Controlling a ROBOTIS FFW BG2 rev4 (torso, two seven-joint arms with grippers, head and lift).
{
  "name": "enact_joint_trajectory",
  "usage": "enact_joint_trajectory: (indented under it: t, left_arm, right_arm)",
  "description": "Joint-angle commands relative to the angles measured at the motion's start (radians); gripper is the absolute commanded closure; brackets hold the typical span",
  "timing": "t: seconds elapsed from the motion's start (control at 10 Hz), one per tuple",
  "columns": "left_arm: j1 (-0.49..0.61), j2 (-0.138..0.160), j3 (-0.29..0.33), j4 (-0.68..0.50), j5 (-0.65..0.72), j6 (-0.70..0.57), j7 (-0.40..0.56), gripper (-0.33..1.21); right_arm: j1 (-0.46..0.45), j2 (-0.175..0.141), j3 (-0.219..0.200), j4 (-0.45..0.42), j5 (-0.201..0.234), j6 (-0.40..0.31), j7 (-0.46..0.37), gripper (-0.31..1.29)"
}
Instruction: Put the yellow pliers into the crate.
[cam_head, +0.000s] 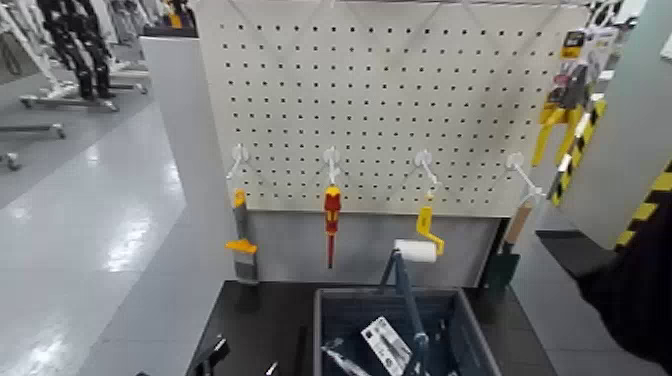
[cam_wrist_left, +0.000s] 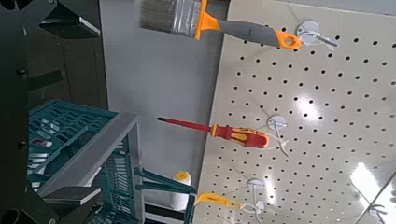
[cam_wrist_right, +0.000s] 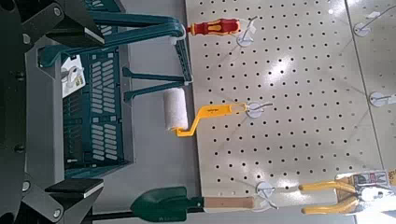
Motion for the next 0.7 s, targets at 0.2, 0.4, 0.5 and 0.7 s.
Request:
enact_joint_trajectory:
  t: [0.2,0.4,0.5,0.7]
  left_arm:
    - [0.009,-0.006,0.013,0.008,0.005,-0.064,-0.014,0.12]
    - [0.018,-0.012,0.019,-0.006,0.015,-0.061,-0.016,0.12]
    - [0.018,-0.01,0.021,-0.015,0.009,-0.045,-0.016,0.12]
    - [0.012,-0.001,0.019,0.008,0.012,-0.088,-0.029,0.12]
  right_arm:
    - [0.08,-0.001,-0.018,-0.113,0.124,0.022,-0.15,0.27]
    - [0.101,0.004,-0.026,-0.15,0.153,0.043,-0.178,0.28]
    - [0.101,0.004,-0.026,-0.15,0.153,0.045,-0.178,0.28]
    - [0.096,0.003,-0.021,-0.147,0.152,0.051,-0.172,0.28]
